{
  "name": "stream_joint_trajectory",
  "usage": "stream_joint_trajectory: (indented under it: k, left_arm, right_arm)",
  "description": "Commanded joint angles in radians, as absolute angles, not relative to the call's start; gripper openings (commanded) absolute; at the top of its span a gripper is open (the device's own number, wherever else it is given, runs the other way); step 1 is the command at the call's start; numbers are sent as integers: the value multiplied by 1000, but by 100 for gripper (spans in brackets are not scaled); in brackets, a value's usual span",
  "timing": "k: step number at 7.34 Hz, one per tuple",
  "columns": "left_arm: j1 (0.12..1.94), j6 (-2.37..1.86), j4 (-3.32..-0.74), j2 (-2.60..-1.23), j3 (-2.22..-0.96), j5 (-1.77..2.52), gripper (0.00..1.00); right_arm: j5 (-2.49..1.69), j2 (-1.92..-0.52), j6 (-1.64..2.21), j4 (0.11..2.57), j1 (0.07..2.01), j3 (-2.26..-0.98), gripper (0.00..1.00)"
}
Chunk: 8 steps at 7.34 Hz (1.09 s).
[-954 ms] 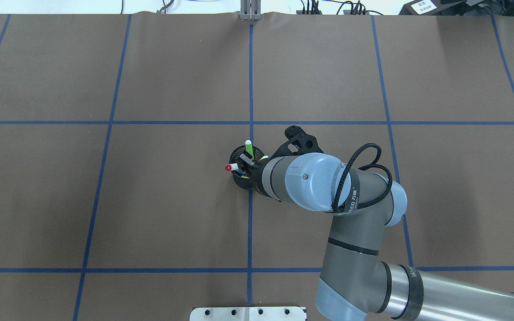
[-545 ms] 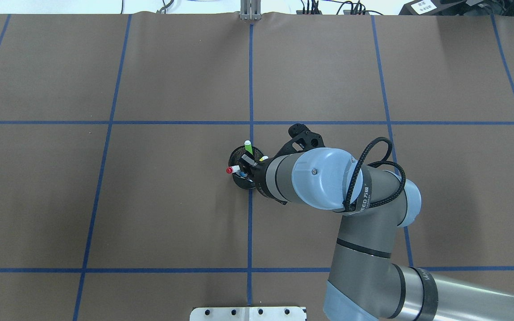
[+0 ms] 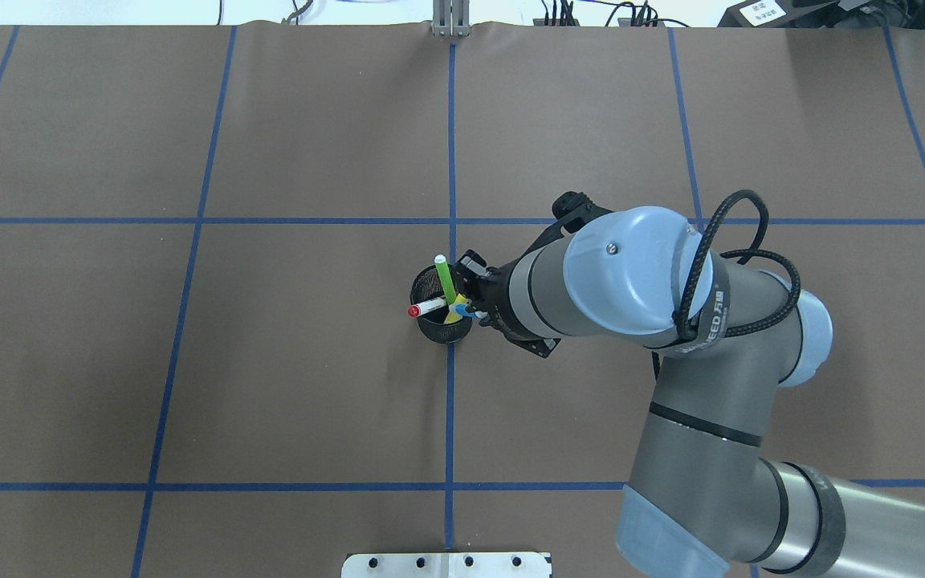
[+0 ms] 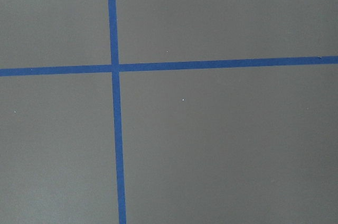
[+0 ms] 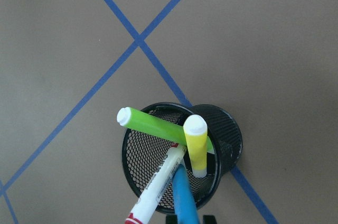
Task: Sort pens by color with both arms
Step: 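Lower the right gripper and grasp the blue marker in the cup, then lift the blue marker out of the cup with the right gripper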
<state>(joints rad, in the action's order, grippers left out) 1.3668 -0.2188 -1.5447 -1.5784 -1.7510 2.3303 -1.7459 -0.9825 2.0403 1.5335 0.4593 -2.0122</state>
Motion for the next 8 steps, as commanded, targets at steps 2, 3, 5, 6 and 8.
stream_joint_trajectory:
  k: [2, 3, 5, 6, 8]
  left_arm:
    - [1367, -219, -1545, -1578, -1753, 2333, 100]
    - [1367, -219, -1545, -1578, -1753, 2333, 100]
    - [1367, -219, -1545, -1578, -1753, 2332, 100]
    - [1367, -218, -1545, -1580, -1755, 2332, 100]
    - [1367, -218, -1546, -1580, -1761, 2330, 100]
  right_arm:
    - [-1873, -977, 2039, 1569, 570, -2068, 0]
    - [-1935, -976, 2030, 1569, 624, -2069, 0]
    - [-1936, -992, 1941, 1569, 716, -2074, 0]
    - [-1910, -996, 1816, 1569, 745, -2045, 0]
    - [-1709, -989, 1590, 1559, 736, -1944, 0]
